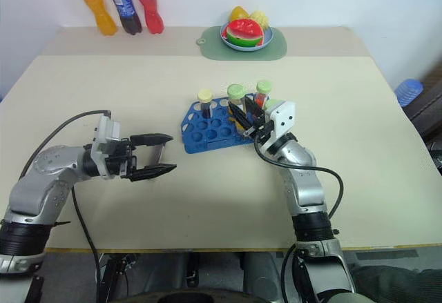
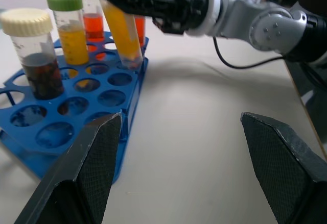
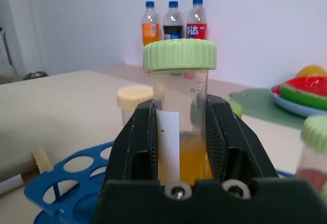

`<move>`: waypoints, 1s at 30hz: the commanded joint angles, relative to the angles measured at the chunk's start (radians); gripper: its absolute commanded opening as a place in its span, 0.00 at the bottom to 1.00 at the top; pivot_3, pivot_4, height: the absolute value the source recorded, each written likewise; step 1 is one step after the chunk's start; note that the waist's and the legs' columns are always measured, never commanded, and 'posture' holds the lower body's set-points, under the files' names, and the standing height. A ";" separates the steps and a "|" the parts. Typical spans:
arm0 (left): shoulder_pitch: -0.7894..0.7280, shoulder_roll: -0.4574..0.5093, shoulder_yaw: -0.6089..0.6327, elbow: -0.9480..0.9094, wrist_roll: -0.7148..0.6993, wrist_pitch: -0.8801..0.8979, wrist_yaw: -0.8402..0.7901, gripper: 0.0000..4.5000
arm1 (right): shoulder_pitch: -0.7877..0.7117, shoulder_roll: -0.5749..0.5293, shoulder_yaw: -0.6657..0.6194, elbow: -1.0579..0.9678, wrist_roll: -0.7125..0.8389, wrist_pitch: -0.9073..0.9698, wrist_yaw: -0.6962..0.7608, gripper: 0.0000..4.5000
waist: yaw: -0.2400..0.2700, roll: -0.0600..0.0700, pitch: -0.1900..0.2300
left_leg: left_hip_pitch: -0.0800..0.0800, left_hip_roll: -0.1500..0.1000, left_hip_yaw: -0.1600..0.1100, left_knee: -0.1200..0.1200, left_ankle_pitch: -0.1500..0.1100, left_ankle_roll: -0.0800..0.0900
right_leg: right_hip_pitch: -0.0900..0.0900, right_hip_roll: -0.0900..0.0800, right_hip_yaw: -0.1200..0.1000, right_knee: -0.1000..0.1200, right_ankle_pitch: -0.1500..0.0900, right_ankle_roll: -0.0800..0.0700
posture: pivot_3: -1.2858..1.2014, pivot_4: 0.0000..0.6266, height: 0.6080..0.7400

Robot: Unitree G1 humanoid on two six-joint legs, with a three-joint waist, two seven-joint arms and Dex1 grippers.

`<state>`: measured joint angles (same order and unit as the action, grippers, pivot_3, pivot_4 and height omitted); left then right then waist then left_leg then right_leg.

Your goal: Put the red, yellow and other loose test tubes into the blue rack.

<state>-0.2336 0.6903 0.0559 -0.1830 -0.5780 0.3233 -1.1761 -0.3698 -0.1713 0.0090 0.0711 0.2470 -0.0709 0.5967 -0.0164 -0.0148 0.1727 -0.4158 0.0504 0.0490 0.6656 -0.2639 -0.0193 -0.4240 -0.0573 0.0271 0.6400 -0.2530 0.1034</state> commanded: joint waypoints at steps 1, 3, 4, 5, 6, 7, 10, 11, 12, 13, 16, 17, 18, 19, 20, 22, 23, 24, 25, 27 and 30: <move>0.010 0.010 0.028 -0.045 -0.012 0.001 0.011 0.86 | -0.006 0.014 0.012 0.027 -0.004 -0.043 0.005 0.18 | -0.001 0.000 0.000 | 0.000 0.000 0.000 0.000 0.000 0.000 | 0.000 0.000 0.000 0.000 0.000 0.000 | 0.52 0.24 1.00; 0.013 0.008 0.028 -0.051 -0.012 0.003 0.019 0.86 | -0.016 0.017 0.015 0.052 -0.008 -0.060 0.003 0.18 | -0.001 0.000 0.000 | 0.001 0.000 0.000 0.000 0.000 0.000 | 0.000 0.000 0.000 0.001 0.000 0.000 | 0.52 0.24 1.00; 0.017 0.008 0.029 -0.056 -0.013 0.004 0.022 0.86 | -0.021 0.019 0.016 0.067 -0.012 -0.071 0.000 0.18 | -0.002 0.000 0.000 | 0.001 0.000 0.000 0.000 0.000 0.000 | 0.000 0.000 0.000 0.002 0.000 0.000 | 0.52 0.24 1.00; 0.020 0.007 0.029 -0.060 -0.013 0.005 0.026 0.86 | -0.026 0.020 0.016 0.082 -0.015 -0.081 0.000 0.18 | -0.002 0.000 0.000 | 0.002 0.000 0.000 0.000 0.000 0.000 | 0.000 0.000 0.000 0.003 0.000 0.000 | 0.52 0.24 1.00; 0.023 0.006 0.028 -0.063 -0.013 0.005 0.031 0.86 | -0.030 0.020 0.014 0.098 -0.017 -0.090 -0.001 0.18 | -0.003 0.000 0.000 | 0.002 0.000 0.000 0.000 0.000 0.000 | 0.000 0.000 0.001 0.004 0.000 -0.001 | 0.52 0.24 1.00; 0.027 0.006 0.028 -0.068 -0.014 0.005 0.033 0.86 | -0.034 0.021 0.014 0.110 -0.018 -0.098 -0.002 0.18 | -0.002 0.000 0.000 | 0.003 0.000 0.000 0.000 0.000 0.000 | 0.000 0.000 0.001 0.005 -0.001 -0.001 | 0.52 0.24 1.00; 0.033 0.007 0.030 -0.077 -0.016 0.007 0.040 0.86 | -0.043 0.020 0.007 0.143 -0.021 -0.119 -0.009 0.18 | -0.002 0.000 0.000 | 0.004 0.000 0.000 0.000 0.000 0.000 | 0.000 0.000 0.001 0.006 -0.001 -0.001 | 0.52 0.24 1.00; 0.034 0.008 0.031 -0.078 -0.016 0.006 0.041 0.86 | -0.046 0.019 0.006 0.153 -0.021 -0.125 -0.007 0.18 | -0.002 0.000 0.000 | 0.004 0.000 0.001 0.000 0.000 0.000 | 0.000 0.000 0.001 0.006 -0.001 -0.001 | 0.52 0.24 1.00; 0.035 0.008 0.032 -0.079 -0.016 0.007 0.043 0.86 | -0.048 0.017 0.005 0.162 -0.021 -0.132 -0.007 0.18 | -0.002 0.000 0.000 | 0.004 0.000 0.001 0.000 0.000 0.000 | 0.000 0.000 0.001 0.006 -0.001 -0.001 | 0.52 0.24 1.00; 0.036 0.008 0.034 -0.080 -0.017 0.008 0.044 0.86 | -0.048 0.016 0.005 0.168 -0.016 -0.132 -0.001 0.18 | -0.002 0.000 0.000 | 0.004 0.000 0.001 0.000 0.000 0.000 | 0.000 0.000 0.001 0.006 -0.001 -0.001 | 0.52 0.24 1.00; 0.036 0.008 0.038 -0.081 -0.019 0.012 0.048 0.86 | -0.040 0.008 0.002 0.156 0.022 -0.098 0.034 0.29 | -0.002 0.000 0.000 | 0.004 0.000 0.001 0.000 0.000 0.000 | 0.001 0.000 0.001 0.006 -0.001 -0.001 | 0.52 0.24 1.00; 0.036 0.007 0.041 -0.082 -0.022 0.014 0.051 0.86 | -0.039 0.006 0.000 0.152 0.017 -0.104 0.028 0.41 | -0.002 0.000 0.000 | 0.004 0.000 0.001 0.000 0.000 0.000 | 0.001 0.000 0.001 0.006 -0.001 -0.001 | 0.52 0.24 1.00; 0.035 0.005 0.042 -0.083 -0.024 0.016 0.055 0.86 | -0.039 0.002 0.000 0.150 0.006 -0.113 0.020 0.48 | -0.002 0.000 0.000 | 0.004 0.000 0.001 0.000 0.000 0.000 | 0.001 0.000 0.001 0.006 -0.001 -0.001 | 0.52 0.24 1.00; 0.034 0.005 0.044 -0.084 -0.025 0.018 0.058 0.86 | -0.037 -0.003 0.001 0.142 -0.005 -0.121 0.016 0.60 | -0.002 0.000 0.000 | 0.004 0.000 0.001 0.000 0.000 0.000 | 0.001 0.000 0.001 0.006 -0.001 -0.001 | 0.52 0.24 1.00; 0.034 0.004 0.046 -0.085 -0.029 0.021 0.060 0.86 | -0.033 -0.009 0.004 0.128 -0.007 -0.120 0.018 0.71 | -0.002 0.000 0.000 | 0.004 0.000 0.001 0.000 0.000 0.000 | 0.001 0.000 0.001 0.006 -0.001 -0.001 | 0.52 0.24 1.00; 0.030 -0.005 0.056 -0.093 -0.046 0.038 0.082 0.86 | -0.019 -0.042 0.012 0.086 -0.026 -0.111 0.029 0.81 | -0.002 0.000 0.000 | 0.004 0.000 0.001 0.000 0.000 0.000 | 0.001 0.000 0.001 0.006 -0.001 -0.001 | 0.52 0.24 1.00; 0.029 -0.007 0.060 -0.100 -0.057 0.051 0.095 0.86 | -0.007 -0.064 0.019 0.058 -0.032 -0.102 0.045 0.81 | -0.001 0.000 0.000 | 0.004 0.000 0.001 0.000 0.000 0.000 | 0.001 0.000 0.001 0.006 -0.001 -0.001 | 0.52 0.24 1.00; 0.031 -0.010 0.066 -0.109 -0.072 0.067 0.107 0.86 | 0.003 -0.082 0.025 0.031 -0.033 -0.092 0.058 0.81 | 0.002 0.000 0.000 | 0.004 0.000 0.001 0.000 0.000 0.000 | 0.001 0.000 0.001 0.006 -0.001 -0.001 | 0.52 0.24 1.00; 0.030 -0.017 0.080 -0.128 -0.101 0.101 0.141 0.86 | 0.017 -0.104 0.026 -0.002 -0.035 -0.083 0.065 0.81 | 0.002 0.000 0.000 | 0.004 0.000 0.001 0.000 0.000 0.000 | 0.001 0.000 0.001 0.006 -0.001 -0.001 | 0.52 0.24 1.00; 0.025 -0.026 0.109 -0.164 -0.149 0.188 0.231 0.86 | 0.059 -0.160 0.026 -0.092 -0.011 -0.023 0.101 0.81 | 0.004 0.000 0.000 | 0.004 0.000 0.001 0.000 0.000 0.000 | 0.001 -0.001 0.001 0.006 -0.001 -0.001 | 0.52 0.24 1.00; 0.030 -0.019 0.162 -0.233 -0.220 0.333 0.383 0.86 | 0.152 -0.272 0.007 -0.258 0.049 0.102 0.166 0.81 | 0.003 0.000 0.000 | 0.004 0.000 0.000 0.000 0.000 0.000 | 0.001 -0.001 0.001 0.006 -0.001 -0.001 | 0.52 0.24 1.00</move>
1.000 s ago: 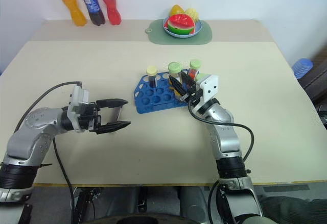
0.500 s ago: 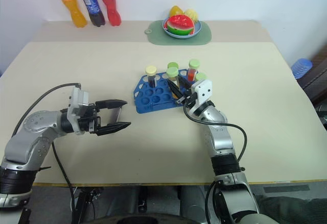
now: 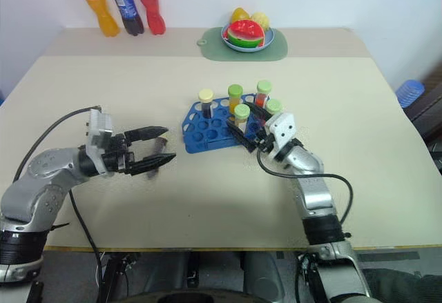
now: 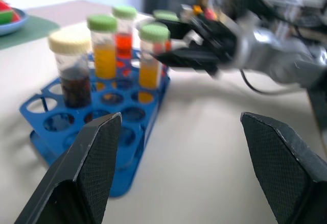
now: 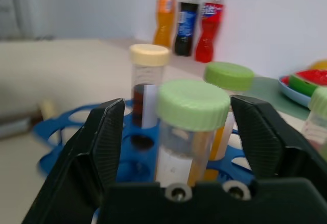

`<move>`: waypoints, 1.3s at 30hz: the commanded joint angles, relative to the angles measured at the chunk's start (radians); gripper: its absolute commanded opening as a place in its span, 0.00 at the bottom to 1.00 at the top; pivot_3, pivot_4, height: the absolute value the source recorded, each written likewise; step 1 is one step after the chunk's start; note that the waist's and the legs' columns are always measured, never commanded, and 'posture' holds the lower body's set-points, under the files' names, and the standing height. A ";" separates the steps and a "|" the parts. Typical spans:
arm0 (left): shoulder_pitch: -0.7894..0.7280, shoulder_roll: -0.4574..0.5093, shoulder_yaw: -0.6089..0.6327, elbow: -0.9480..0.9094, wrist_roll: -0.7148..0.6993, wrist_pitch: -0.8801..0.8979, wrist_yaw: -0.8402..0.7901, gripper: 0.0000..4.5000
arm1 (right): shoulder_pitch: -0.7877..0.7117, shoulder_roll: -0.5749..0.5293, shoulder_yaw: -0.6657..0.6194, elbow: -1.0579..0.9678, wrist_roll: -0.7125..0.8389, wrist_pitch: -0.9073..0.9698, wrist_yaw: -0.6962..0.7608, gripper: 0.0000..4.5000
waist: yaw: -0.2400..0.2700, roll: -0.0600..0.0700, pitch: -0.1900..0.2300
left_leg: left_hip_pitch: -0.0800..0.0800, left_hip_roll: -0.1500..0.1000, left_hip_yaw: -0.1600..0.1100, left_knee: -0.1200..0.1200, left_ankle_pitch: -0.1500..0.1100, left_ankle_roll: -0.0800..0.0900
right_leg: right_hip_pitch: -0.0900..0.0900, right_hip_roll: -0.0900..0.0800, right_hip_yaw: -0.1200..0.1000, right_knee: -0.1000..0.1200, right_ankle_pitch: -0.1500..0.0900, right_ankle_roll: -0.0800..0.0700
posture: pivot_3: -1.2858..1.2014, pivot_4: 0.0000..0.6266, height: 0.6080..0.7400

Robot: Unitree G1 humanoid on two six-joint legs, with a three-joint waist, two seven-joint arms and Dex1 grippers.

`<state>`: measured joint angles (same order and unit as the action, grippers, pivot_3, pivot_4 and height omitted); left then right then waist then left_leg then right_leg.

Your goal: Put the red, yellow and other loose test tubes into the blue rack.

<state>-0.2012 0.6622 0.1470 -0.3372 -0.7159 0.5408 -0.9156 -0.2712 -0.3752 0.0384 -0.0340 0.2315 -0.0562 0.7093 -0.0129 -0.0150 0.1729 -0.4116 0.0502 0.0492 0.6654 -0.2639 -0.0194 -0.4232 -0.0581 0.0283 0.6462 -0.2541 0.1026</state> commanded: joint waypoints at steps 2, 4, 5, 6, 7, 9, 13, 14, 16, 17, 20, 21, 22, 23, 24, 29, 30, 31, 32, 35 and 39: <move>-0.008 0.007 0.117 -0.133 -0.110 0.206 0.263 0.86 | 0.126 -0.156 -0.053 -0.252 0.120 0.175 0.099 0.81 | 0.000 0.000 0.000 | 0.000 0.000 -0.001 0.000 0.000 0.000 | 0.000 0.000 0.000 0.000 0.000 0.000 | 0.52 0.24 1.00; -0.022 0.053 0.150 -0.176 -0.149 0.372 0.393 0.86 | 0.180 -0.232 -0.091 -0.327 0.178 0.245 0.135 0.81 | -0.001 -0.001 0.000 | 0.000 0.000 -0.001 0.000 0.000 0.000 | 0.001 0.000 0.000 0.000 0.000 0.000 | 0.52 0.24 1.00; -0.036 0.081 0.165 -0.189 -0.176 0.470 0.456 0.86 | 0.198 -0.261 -0.108 -0.357 0.206 0.273 0.150 0.81 | -0.003 -0.001 0.000 | 0.001 0.000 -0.001 0.000 0.000 0.000 | 0.001 0.000 0.000 0.000 0.000 0.000 | 0.52 0.24 1.00; -0.063 0.097 0.183 -0.186 -0.226 0.566 0.516 0.86 | 0.211 -0.289 -0.125 -0.383 0.230 0.295 0.166 0.81 | -0.003 -0.001 0.000 | 0.002 0.000 -0.001 0.000 0.000 0.000 | 0.001 0.000 0.000 0.000 0.000 0.000 | 0.52 0.24 1.00; -0.110 0.112 0.196 -0.169 -0.278 0.675 0.572 0.86 | 0.221 -0.319 -0.137 -0.403 0.246 0.306 0.191 0.81 | -0.003 -0.001 0.000 | 0.002 0.000 -0.001 0.000 0.000 0.000 | 0.001 0.000 0.000 0.001 0.000 0.000 | 0.52 0.24 1.00; -0.214 0.122 0.206 -0.113 -0.346 0.878 0.638 0.86 | 0.225 -0.356 -0.145 -0.427 0.265 0.317 0.224 0.81 | -0.002 -0.003 0.001 | 0.002 0.000 -0.002 0.000 0.000 0.000 | 0.002 0.001 0.000 0.001 0.000 0.000 | 0.52 0.24 1.00; -0.367 0.143 0.148 0.039 -0.476 1.074 0.774 0.86 | 0.207 -0.384 -0.135 -0.427 0.253 0.282 0.280 0.81 | -0.001 -0.005 0.001 | 0.004 -0.001 -0.003 0.000 0.000 0.000 | 0.004 0.002 0.000 0.000 0.000 0.000 | 0.52 0.24 1.00; -0.392 0.148 0.128 0.086 -0.519 1.074 0.827 0.86 | 0.194 -0.383 -0.129 -0.420 0.249 0.281 0.284 0.81 | -0.002 -0.005 0.001 | 0.004 -0.001 -0.003 0.000 0.000 0.000 | 0.004 0.002 0.000 -0.001 -0.001 0.000 | 0.52 0.24 1.00; -0.465 0.122 0.090 0.230 -0.603 1.074 0.998 0.86 | 0.169 -0.377 -0.119 -0.402 0.247 0.282 0.291 0.81 | 0.000 -0.006 0.002 | 0.004 -0.001 -0.003 0.000 0.000 0.000 | 0.004 0.001 0.000 0.000 -0.001 0.001 | 0.52 0.24 1.00; -0.500 0.113 0.066 0.303 -0.642 1.074 1.082 0.86 | 0.160 -0.374 -0.114 -0.398 0.248 0.282 0.296 0.81 | 0.001 -0.006 0.002 | 0.003 -0.001 -0.003 0.000 0.000 0.000 | 0.004 0.001 0.000 0.000 -0.001 0.001 | 0.52 0.24 1.00; -0.551 0.117 0.008 0.415 -0.763 1.074 1.268 0.86 | 0.152 -0.373 -0.103 -0.404 0.253 0.289 0.306 0.81 | 0.001 -0.007 0.002 | 0.003 -0.001 -0.003 0.000 0.000 0.000 | 0.004 0.001 0.000 0.000 0.000 0.001 | 0.52 0.24 1.00; -0.559 0.111 0.003 0.432 -0.793 1.074 1.322 0.86 | 0.151 -0.373 -0.100 -0.408 0.254 0.291 0.308 0.81 | 0.000 -0.007 0.002 | 0.003 -0.001 -0.003 0.000 0.000 0.000 | 0.004 0.001 0.000 0.000 -0.001 0.001 | 0.52 0.24 1.00; -0.566 0.103 -0.016 0.452 -0.830 1.074 1.377 0.86 | 0.153 -0.377 -0.099 -0.409 0.255 0.287 0.317 0.81 | 0.000 -0.008 0.002 | 0.003 -0.001 -0.003 0.000 0.000 0.000 | 0.003 0.000 0.000 0.000 -0.001 0.001 | 0.52 0.24 1.00; -0.571 0.101 -0.029 0.470 -0.863 1.074 1.418 0.86 | 0.152 -0.378 -0.095 -0.411 0.254 0.285 0.321 0.81 | 0.001 -0.008 0.002 | 0.003 -0.001 -0.003 0.000 0.000 0.000 | 0.003 0.000 0.000 0.000 -0.001 0.001 | 0.52 0.24 1.00; -0.576 0.096 -0.050 0.495 -0.909 1.063 1.471 0.86 | 0.152 -0.381 -0.093 -0.410 0.254 0.285 0.329 0.81 | 0.002 -0.008 0.002 | 0.003 -0.001 -0.003 0.000 0.000 0.000 | 0.003 -0.001 0.000 0.000 -0.001 0.001 | 0.52 0.24 1.00; -0.592 0.072 -0.215 0.577 -1.154 0.930 1.737 0.86 | 0.158 -0.382 -0.082 -0.419 0.250 0.287 0.349 0.81 | 0.004 -0.008 0.003 | 0.003 -0.002 -0.003 0.000 0.001 -0.002 | 0.003 -0.003 0.000 0.000 0.000 0.001 | 0.52 0.24 1.00; -0.592 0.071 -0.247 0.582 -1.198 0.897 1.786 0.80 | 0.161 -0.382 -0.079 -0.422 0.247 0.286 0.349 0.82 | 0.004 -0.008 0.003 | 0.003 -0.002 -0.003 0.000 0.001 -0.002 | 0.003 -0.003 0.000 0.001 0.000 0.001 | 0.52 0.24 1.00; -0.590 0.064 -0.274 0.583 -1.229 0.865 1.833 0.74 | 0.169 -0.384 -0.079 -0.424 0.242 0.281 0.351 0.83 | 0.004 -0.008 0.002 | 0.003 -0.003 -0.003 0.000 0.001 -0.002 | 0.003 -0.004 0.000 0.001 0.000 0.001 | 0.52 0.24 1.00; -0.588 0.061 -0.294 0.580 -1.246 0.844 1.868 0.68 | 0.174 -0.384 -0.079 -0.429 0.239 0.280 0.350 0.83 | 0.006 -0.008 0.002 | 0.003 -0.003 -0.003 0.000 0.001 -0.002 | 0.003 -0.004 0.000 0.001 0.000 0.001 | 0.52 0.24 1.00; -0.582 0.048 -0.311 0.583 -1.256 0.809 1.921 0.35 | 0.186 -0.384 -0.086 -0.442 0.241 0.284 0.343 0.83 | 0.006 -0.008 0.002 | 0.003 -0.003 -0.002 0.000 0.002 -0.003 | 0.004 -0.004 -0.001 0.000 -0.001 0.001 | 0.52 0.24 1.00; -0.581 0.030 -0.301 0.595 -1.256 0.787 1.956 0.17 | 0.199 -0.383 -0.094 -0.445 0.236 0.284 0.331 0.83 | 0.006 -0.008 0.002 | 0.004 -0.004 -0.002 0.000 0.002 -0.004 | 0.005 -0.003 -0.001 0.000 -0.001 0.000 | 0.52 0.24 1.00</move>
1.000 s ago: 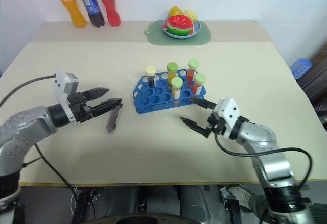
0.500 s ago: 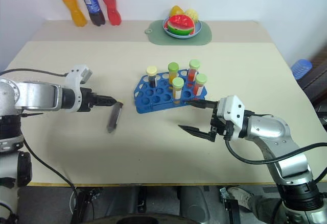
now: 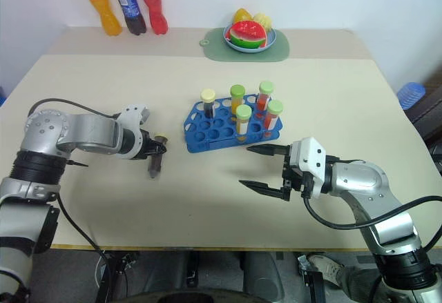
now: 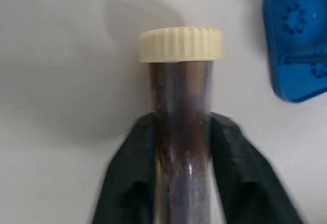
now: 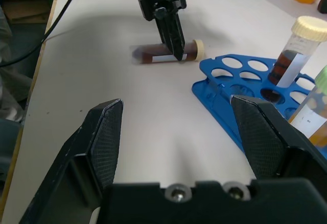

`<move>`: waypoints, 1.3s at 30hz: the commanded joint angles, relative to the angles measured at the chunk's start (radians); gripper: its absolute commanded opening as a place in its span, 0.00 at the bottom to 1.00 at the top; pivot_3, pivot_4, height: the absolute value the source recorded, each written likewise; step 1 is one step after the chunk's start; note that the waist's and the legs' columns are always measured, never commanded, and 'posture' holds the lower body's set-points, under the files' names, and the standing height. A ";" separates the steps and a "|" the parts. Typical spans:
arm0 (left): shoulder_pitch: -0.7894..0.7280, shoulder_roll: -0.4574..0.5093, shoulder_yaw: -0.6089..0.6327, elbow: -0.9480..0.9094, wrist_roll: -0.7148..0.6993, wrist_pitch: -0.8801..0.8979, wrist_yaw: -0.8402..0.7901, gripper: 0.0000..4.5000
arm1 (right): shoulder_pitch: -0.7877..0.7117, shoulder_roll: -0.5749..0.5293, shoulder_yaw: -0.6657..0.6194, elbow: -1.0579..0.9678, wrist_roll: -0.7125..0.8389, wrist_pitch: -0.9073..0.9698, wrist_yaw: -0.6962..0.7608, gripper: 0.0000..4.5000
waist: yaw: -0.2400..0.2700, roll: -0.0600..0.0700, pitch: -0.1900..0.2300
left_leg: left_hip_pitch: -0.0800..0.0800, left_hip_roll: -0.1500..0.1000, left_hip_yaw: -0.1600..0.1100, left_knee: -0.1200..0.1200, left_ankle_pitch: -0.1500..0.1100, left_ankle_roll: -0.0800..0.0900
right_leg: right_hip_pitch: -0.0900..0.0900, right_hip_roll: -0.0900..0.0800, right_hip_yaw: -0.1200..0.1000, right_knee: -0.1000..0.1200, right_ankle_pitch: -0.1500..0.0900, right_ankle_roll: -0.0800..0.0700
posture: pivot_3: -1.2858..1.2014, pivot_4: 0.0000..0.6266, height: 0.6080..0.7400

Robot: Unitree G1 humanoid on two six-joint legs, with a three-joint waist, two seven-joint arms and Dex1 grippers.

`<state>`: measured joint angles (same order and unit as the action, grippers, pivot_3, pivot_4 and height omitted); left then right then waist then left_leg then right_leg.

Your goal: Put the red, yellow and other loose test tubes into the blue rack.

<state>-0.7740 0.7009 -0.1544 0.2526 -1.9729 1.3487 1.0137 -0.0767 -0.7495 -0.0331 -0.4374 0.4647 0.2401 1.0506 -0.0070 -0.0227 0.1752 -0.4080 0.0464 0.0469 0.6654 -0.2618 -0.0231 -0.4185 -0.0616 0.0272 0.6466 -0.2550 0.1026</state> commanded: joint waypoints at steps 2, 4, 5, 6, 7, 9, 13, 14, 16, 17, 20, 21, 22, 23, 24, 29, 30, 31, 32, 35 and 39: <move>0.000 -0.016 0.036 -0.012 0.001 -0.031 -0.010 0.17 | 0.007 -0.005 -0.021 -0.034 -0.005 -0.016 -0.017 0.83 | 0.001 0.000 0.000 | 0.001 0.000 0.000 0.000 0.000 0.000 | 0.001 0.000 0.000 0.000 -0.001 -0.002 | 0.52 0.24 1.00; 0.017 0.000 0.079 -0.097 0.031 -0.075 -0.079 0.17 | 0.006 0.000 -0.018 -0.029 -0.011 -0.017 -0.024 0.83 | 0.000 0.000 0.000 | 0.001 -0.001 -0.001 0.000 0.000 -0.001 | 0.001 0.000 -0.001 0.000 -0.001 -0.002 | 0.52 0.24 1.00; 0.033 0.006 0.113 -0.155 0.084 -0.096 -0.166 0.17 | 0.004 0.003 -0.016 -0.027 -0.013 -0.016 -0.029 0.83 | -0.001 0.000 0.000 | 0.000 -0.001 -0.001 0.000 0.000 -0.001 | 0.001 0.000 -0.001 -0.001 -0.001 -0.002 | 0.52 0.24 1.00; 0.053 0.006 0.150 -0.214 0.143 -0.122 -0.276 0.17 | 0.002 0.005 -0.016 -0.023 -0.015 -0.017 -0.033 0.83 | -0.001 0.000 0.000 | 0.000 -0.001 -0.001 0.000 0.001 -0.001 | 0.001 0.000 -0.001 -0.001 -0.001 -0.002 | 0.52 0.24 1.00; 0.085 -0.010 0.214 -0.262 0.160 -0.137 -0.442 0.17 | 0.000 0.008 -0.015 -0.020 -0.017 -0.017 -0.039 0.83 | -0.002 0.000 0.000 | 0.000 -0.001 -0.001 0.000 0.001 -0.001 | 0.001 0.000 -0.001 -0.001 -0.001 -0.002 | 0.52 0.24 1.00; 0.136 0.008 0.276 -0.358 0.242 -0.149 -0.729 0.17 | -0.004 0.014 -0.014 -0.014 -0.020 -0.019 -0.048 0.83 | -0.005 0.000 0.000 | 0.000 -0.001 0.000 -0.001 0.001 -0.002 | 0.001 0.000 -0.001 -0.002 -0.001 -0.002 | 0.52 0.24 1.00; 0.201 0.115 0.231 -0.500 0.549 -0.251 -1.118 0.17 | -0.007 0.027 -0.012 -0.002 -0.040 -0.031 -0.072 0.83 | -0.006 0.000 0.000 | 0.000 0.000 0.000 -0.001 0.002 -0.003 | 0.001 0.001 -0.001 -0.002 -0.002 -0.003 | 0.52 0.24 1.00; 0.211 0.100 0.240 -0.513 0.579 -0.287 -1.180 0.17 | -0.007 0.032 -0.013 -0.002 -0.041 -0.031 -0.079 0.83 | -0.005 0.000 0.000 | 0.000 0.000 0.000 -0.002 0.002 -0.003 | 0.000 0.001 -0.001 -0.002 -0.002 -0.003 | 0.52 0.24 1.00; 0.225 0.068 0.220 -0.547 0.707 -0.417 -1.327 0.17 | -0.010 0.041 -0.014 0.004 -0.051 -0.036 -0.093 0.83 | 0.001 0.000 0.000 | 0.000 0.000 0.001 -0.002 0.002 -0.003 | 0.001 0.000 -0.001 -0.003 -0.002 -0.004 | 0.52 0.24 1.00; 0.235 0.052 0.192 -0.565 0.814 -0.519 -1.403 0.17 | -0.011 0.046 -0.015 0.006 -0.054 -0.037 -0.101 0.83 | 0.007 0.000 0.000 | -0.001 0.000 0.000 -0.002 0.002 -0.003 | 0.001 0.000 -0.001 -0.004 -0.002 -0.004 | 0.52 0.24 1.00; 0.232 -0.021 0.096 -0.525 1.069 -0.770 -1.588 0.17 | -0.008 0.054 -0.021 0.008 -0.063 -0.037 -0.121 0.83 | 0.017 0.000 0.000 | -0.001 0.000 0.001 -0.002 0.001 -0.003 | 0.004 0.000 -0.001 -0.012 -0.002 -0.004 | 0.52 0.24 1.00; 0.224 -0.048 0.084 -0.501 1.103 -0.804 -1.621 0.17 | -0.007 0.055 -0.021 0.009 -0.067 -0.039 -0.126 0.83 | 0.020 0.000 0.000 | -0.001 0.000 0.001 -0.002 0.001 -0.002 | 0.005 0.001 -0.001 -0.014 -0.002 -0.004 | 0.52 0.24 1.00; 0.207 -0.090 0.078 -0.465 1.114 -0.819 -1.643 0.17 | -0.005 0.059 -0.023 0.010 -0.068 -0.040 -0.135 0.83 | 0.021 0.000 0.000 | -0.001 0.000 0.001 -0.002 0.001 -0.002 | 0.005 0.000 -0.001 -0.015 -0.001 -0.004 | 0.52 0.24 1.00; 0.192 -0.126 0.066 -0.425 1.135 -0.838 -1.675 0.17 | -0.005 0.065 -0.023 0.009 -0.069 -0.040 -0.146 0.83 | 0.022 0.000 0.000 | -0.001 0.000 0.001 -0.002 0.000 -0.001 | 0.006 0.000 -0.001 -0.016 -0.001 -0.004 | 0.52 0.24 1.00; 0.188 -0.152 0.048 -0.395 1.175 -0.882 -1.719 0.17 | -0.001 0.068 -0.023 0.006 -0.072 -0.040 -0.153 0.83 | 0.023 0.000 0.000 | -0.001 0.000 0.001 -0.002 0.000 -0.001 | 0.007 0.000 -0.001 -0.016 -0.001 -0.004 | 0.52 0.24 1.00; 0.184 -0.250 0.003 -0.239 1.341 -1.074 -1.880 0.17 | 0.016 0.069 -0.033 0.000 -0.082 -0.044 -0.176 0.83 | 0.017 0.000 0.000 | -0.001 0.000 0.001 -0.001 -0.001 0.002 | 0.007 0.001 -0.001 -0.017 -0.001 -0.004 | 0.52 0.24 1.00; 0.178 -0.272 0.003 -0.202 1.365 -1.099 -1.888 0.17 | 0.017 0.070 -0.035 -0.001 -0.083 -0.045 -0.180 0.83 | 0.017 0.000 0.000 | -0.001 0.001 0.001 -0.001 -0.001 0.002 | 0.007 0.001 -0.001 -0.017 -0.001 -0.004 | 0.52 0.24 1.00; 0.173 -0.288 0.000 -0.170 1.390 -1.123 -1.901 0.17 | 0.017 0.070 -0.037 -0.002 -0.084 -0.044 -0.183 0.83 | 0.018 0.000 0.000 | -0.001 0.001 0.001 -0.001 -0.001 0.002 | 0.007 0.002 -0.001 -0.016 -0.001 -0.004 | 0.52 0.24 1.00; 0.172 -0.308 -0.003 -0.139 1.404 -1.133 -1.915 0.17 | 0.020 0.070 -0.039 -0.006 -0.083 -0.042 -0.187 0.83 | 0.018 0.000 0.000 | -0.001 0.001 0.001 -0.001 -0.001 0.002 | 0.007 0.002 -0.001 -0.016 -0.001 -0.004 | 0.52 0.24 1.00; 0.174 -0.354 -0.015 -0.047 1.476 -1.218 -1.942 0.17 | 0.029 0.069 -0.045 -0.014 -0.082 -0.040 -0.197 0.83 | 0.019 0.000 0.000 | -0.001 0.001 0.000 -0.001 -0.001 0.002 | 0.007 0.002 -0.001 -0.016 -0.001 -0.003 | 0.52 0.24 1.00; 0.172 -0.413 -0.016 0.042 1.546 -1.297 -1.942 0.17 | 0.035 0.069 -0.052 -0.019 -0.083 -0.040 -0.210 0.83 | 0.019 0.000 0.000 | -0.001 0.001 0.000 -0.001 -0.001 0.003 | 0.007 0.002 -0.001 -0.016 -0.001 -0.002 | 0.52 0.24 1.00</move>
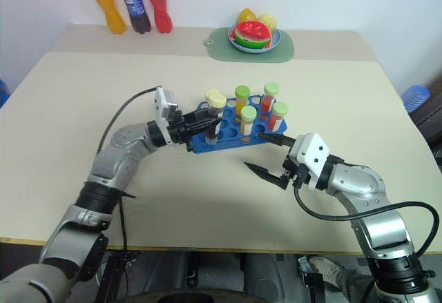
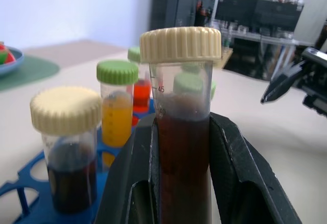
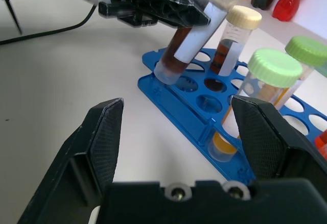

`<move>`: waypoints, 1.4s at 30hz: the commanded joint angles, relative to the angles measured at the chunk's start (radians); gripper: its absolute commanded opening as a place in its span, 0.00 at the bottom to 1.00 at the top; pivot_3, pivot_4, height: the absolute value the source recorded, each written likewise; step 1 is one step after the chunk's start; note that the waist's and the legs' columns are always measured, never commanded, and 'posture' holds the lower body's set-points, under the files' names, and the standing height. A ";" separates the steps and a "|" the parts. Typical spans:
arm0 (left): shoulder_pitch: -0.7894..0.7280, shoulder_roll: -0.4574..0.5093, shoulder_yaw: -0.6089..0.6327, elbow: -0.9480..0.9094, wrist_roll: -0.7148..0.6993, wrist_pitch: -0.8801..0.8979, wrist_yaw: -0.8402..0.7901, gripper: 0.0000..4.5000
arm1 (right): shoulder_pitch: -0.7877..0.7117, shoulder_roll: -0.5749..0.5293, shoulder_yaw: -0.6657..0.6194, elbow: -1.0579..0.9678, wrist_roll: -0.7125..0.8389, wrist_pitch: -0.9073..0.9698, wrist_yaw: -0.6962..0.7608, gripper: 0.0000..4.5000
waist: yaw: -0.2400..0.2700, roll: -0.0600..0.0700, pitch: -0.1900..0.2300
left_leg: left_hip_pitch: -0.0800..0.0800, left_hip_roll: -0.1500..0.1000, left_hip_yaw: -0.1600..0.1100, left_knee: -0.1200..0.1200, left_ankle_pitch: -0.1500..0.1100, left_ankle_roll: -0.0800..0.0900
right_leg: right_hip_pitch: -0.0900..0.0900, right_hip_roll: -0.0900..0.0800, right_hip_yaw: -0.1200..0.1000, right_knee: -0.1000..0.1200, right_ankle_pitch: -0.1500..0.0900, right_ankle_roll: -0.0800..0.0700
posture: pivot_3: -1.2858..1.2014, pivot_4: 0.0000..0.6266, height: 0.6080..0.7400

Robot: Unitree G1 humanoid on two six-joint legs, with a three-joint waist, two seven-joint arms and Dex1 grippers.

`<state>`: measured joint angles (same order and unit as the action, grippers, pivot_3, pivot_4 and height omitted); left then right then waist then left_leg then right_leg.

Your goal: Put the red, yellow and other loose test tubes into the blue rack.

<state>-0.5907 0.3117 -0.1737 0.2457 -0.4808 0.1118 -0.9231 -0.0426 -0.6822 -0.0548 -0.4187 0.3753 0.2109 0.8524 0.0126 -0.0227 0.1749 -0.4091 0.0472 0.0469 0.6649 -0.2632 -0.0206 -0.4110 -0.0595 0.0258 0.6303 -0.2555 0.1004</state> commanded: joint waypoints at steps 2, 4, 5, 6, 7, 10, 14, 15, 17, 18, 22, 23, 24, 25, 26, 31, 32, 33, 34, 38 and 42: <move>-0.011 -0.053 -0.002 0.087 0.087 -0.102 -0.004 0.17 | 0.000 0.002 -0.030 -0.038 0.006 -0.013 -0.018 0.83 | 0.000 0.000 0.000 | 0.000 0.000 0.000 0.000 0.000 0.000 | 0.001 0.000 0.000 0.000 0.000 0.000 | 0.52 0.24 1.00; -0.014 -0.076 -0.002 0.115 0.108 -0.130 -0.004 0.17 | -0.001 0.001 -0.030 -0.037 0.005 -0.014 -0.021 0.83 | 0.000 0.000 0.000 | 0.001 0.000 0.000 0.000 0.000 0.000 | 0.001 0.000 0.000 0.000 0.000 0.000 | 0.52 0.24 1.00; -0.017 -0.083 -0.003 0.135 0.126 -0.153 -0.006 0.17 | -0.003 0.001 -0.029 -0.036 0.004 -0.015 -0.023 0.83 | 0.000 0.000 0.000 | 0.001 0.000 0.000 0.000 0.000 0.000 | 0.001 0.000 0.000 0.000 0.000 0.000 | 0.52 0.24 1.00; -0.020 -0.087 -0.003 0.149 0.139 -0.169 -0.009 0.17 | -0.005 0.001 -0.029 -0.035 0.004 -0.016 -0.025 0.83 | 0.000 0.000 0.000 | 0.001 0.000 0.000 0.000 0.000 0.000 | 0.001 0.000 0.000 0.000 0.000 0.000 | 0.52 0.24 1.00; -0.025 -0.095 0.000 0.170 0.152 -0.191 -0.004 0.17 | -0.007 0.000 -0.029 -0.034 0.004 -0.016 -0.026 0.83 | 0.000 0.000 -0.001 | 0.001 0.000 0.000 0.000 0.000 0.000 | 0.001 0.000 0.000 0.000 0.000 0.000 | 0.52 0.24 1.00; -0.037 -0.110 0.006 0.220 0.207 -0.267 0.027 0.17 | -0.010 0.000 -0.029 -0.033 0.005 -0.016 -0.030 0.83 | 0.001 0.000 -0.001 | 0.001 0.000 0.000 0.000 0.000 0.000 | 0.001 0.000 0.000 0.000 0.000 0.000 | 0.52 0.24 1.00; -0.029 -0.136 0.031 0.221 0.165 -0.221 0.001 0.17 | -0.007 0.003 -0.029 -0.035 0.005 -0.017 -0.034 0.83 | 0.002 0.000 -0.001 | 0.001 0.000 -0.001 0.001 0.000 0.000 | 0.002 0.000 -0.001 0.000 0.000 0.000 | 0.52 0.24 1.00; -0.025 -0.139 0.037 0.216 0.152 -0.205 -0.012 0.28 | -0.006 0.003 -0.029 -0.034 0.006 -0.017 -0.035 0.83 | 0.002 0.000 -0.001 | 0.001 0.000 -0.001 0.001 0.000 0.000 | 0.002 -0.001 -0.001 0.000 0.000 0.000 | 0.52 0.24 1.00; -0.021 -0.145 0.051 0.205 0.142 -0.191 -0.015 0.51 | -0.003 0.003 -0.031 -0.035 0.008 -0.017 -0.037 0.83 | 0.000 0.000 -0.001 | 0.001 0.000 -0.001 0.001 0.000 0.000 | 0.002 -0.001 -0.001 0.000 0.000 0.000 | 0.52 0.24 1.00; -0.017 -0.150 0.064 0.186 0.136 -0.189 -0.002 0.61 | 0.001 0.005 -0.035 -0.037 0.010 -0.015 -0.041 0.83 | 0.000 0.000 -0.001 | 0.001 0.000 -0.001 0.001 0.000 0.000 | 0.002 0.000 -0.001 0.000 0.000 0.000 | 0.52 0.24 1.00; 0.009 -0.128 0.087 0.072 0.123 -0.146 0.018 0.83 | 0.022 0.013 -0.058 -0.048 0.028 0.007 -0.069 0.83 | -0.001 0.000 0.000 | 0.000 0.000 -0.001 0.001 -0.001 0.001 | 0.001 0.000 -0.001 0.000 0.001 0.002 | 0.52 0.24 1.00; 0.019 -0.114 0.084 0.050 0.139 -0.146 0.024 0.83 | 0.027 0.015 -0.062 -0.051 0.029 0.011 -0.076 0.83 | -0.002 0.000 0.000 | 0.001 0.000 -0.001 0.001 -0.001 0.001 | 0.001 0.000 -0.001 0.000 0.001 0.003 | 0.52 0.24 1.00; 0.029 -0.100 0.086 0.024 0.140 -0.116 0.031 0.83 | 0.036 0.018 -0.069 -0.055 0.030 0.017 -0.085 0.83 | -0.003 0.000 -0.001 | 0.001 0.000 -0.001 0.001 -0.001 0.001 | 0.001 0.000 -0.001 0.000 0.001 0.002 | 0.52 0.24 1.00; 0.042 -0.087 0.089 -0.008 0.135 -0.090 0.035 0.83 | 0.047 0.020 -0.076 -0.061 0.034 0.023 -0.090 0.83 | -0.004 0.001 -0.001 | 0.001 0.000 -0.001 0.001 -0.001 0.001 | 0.001 0.000 -0.001 0.000 0.001 0.002 | 0.52 0.24 1.00; 0.059 -0.067 0.091 -0.043 0.131 -0.071 0.031 0.83 | 0.062 0.023 -0.086 -0.068 0.038 0.027 -0.097 0.83 | -0.003 0.001 -0.001 | 0.001 0.001 -0.001 0.000 -0.001 0.001 | 0.001 0.000 -0.001 0.000 0.001 0.002 | 0.52 0.24 1.00; 0.156 0.010 0.162 -0.155 0.068 -0.064 0.015 0.83 | 0.189 0.026 -0.162 -0.089 0.041 0.030 -0.120 0.83 | -0.001 0.001 -0.001 | 0.001 0.001 -0.001 0.000 -0.001 0.001 | 0.001 0.000 -0.001 0.000 0.001 0.001 | 0.52 0.24 1.00; 0.177 0.037 0.184 -0.166 0.056 -0.055 0.006 0.83 | 0.221 0.032 -0.181 -0.083 0.034 0.024 -0.128 0.83 | 0.000 0.001 -0.001 | 0.001 0.001 -0.001 0.000 -0.001 0.001 | 0.001 0.000 -0.001 0.000 0.000 0.000 | 0.52 0.24 1.00; 0.196 0.063 0.202 -0.173 0.051 -0.052 -0.005 0.83 | 0.247 0.037 -0.198 -0.076 0.027 0.018 -0.137 0.83 | -0.001 0.001 -0.001 | 0.001 0.001 -0.001 0.000 -0.001 0.001 | 0.001 0.000 -0.001 0.000 0.000 0.000 | 0.52 0.24 1.00; 0.212 0.090 0.216 -0.179 0.055 -0.055 -0.014 0.83 | 0.269 0.044 -0.212 -0.070 0.021 0.010 -0.144 0.83 | -0.001 0.001 -0.001 | 0.001 0.001 -0.001 0.000 -0.001 0.001 | 0.002 0.000 -0.001 0.000 0.000 0.000 | 0.52 0.24 1.00; 0.296 0.189 0.272 -0.239 0.042 -0.018 -0.024 0.83 | 0.359 0.075 -0.274 -0.065 0.024 -0.004 -0.172 0.83 | -0.004 0.001 -0.001 | 0.002 0.001 0.000 0.000 -0.001 0.001 | 0.001 0.000 -0.001 0.000 0.000 -0.001 | 0.52 0.24 1.00; 0.400 0.289 0.328 -0.349 -0.030 0.092 -0.058 0.83 | 0.425 0.107 -0.330 -0.068 0.032 -0.013 -0.191 0.83 | -0.003 0.001 -0.001 | 0.002 0.002 0.000 -0.001 -0.001 0.001 | 0.001 -0.001 -0.001 0.000 -0.001 -0.001 | 0.52 0.24 1.00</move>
<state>-0.1982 0.5808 0.1206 -0.0361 -0.4689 0.1734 -0.9646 0.3777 -0.5836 -0.3452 -0.4655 0.3973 0.2233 0.6701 0.0092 -0.0213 0.1739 -0.4073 0.0491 0.0467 0.6641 -0.2640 -0.0197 -0.4097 -0.0606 0.0252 0.6306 -0.2562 0.0992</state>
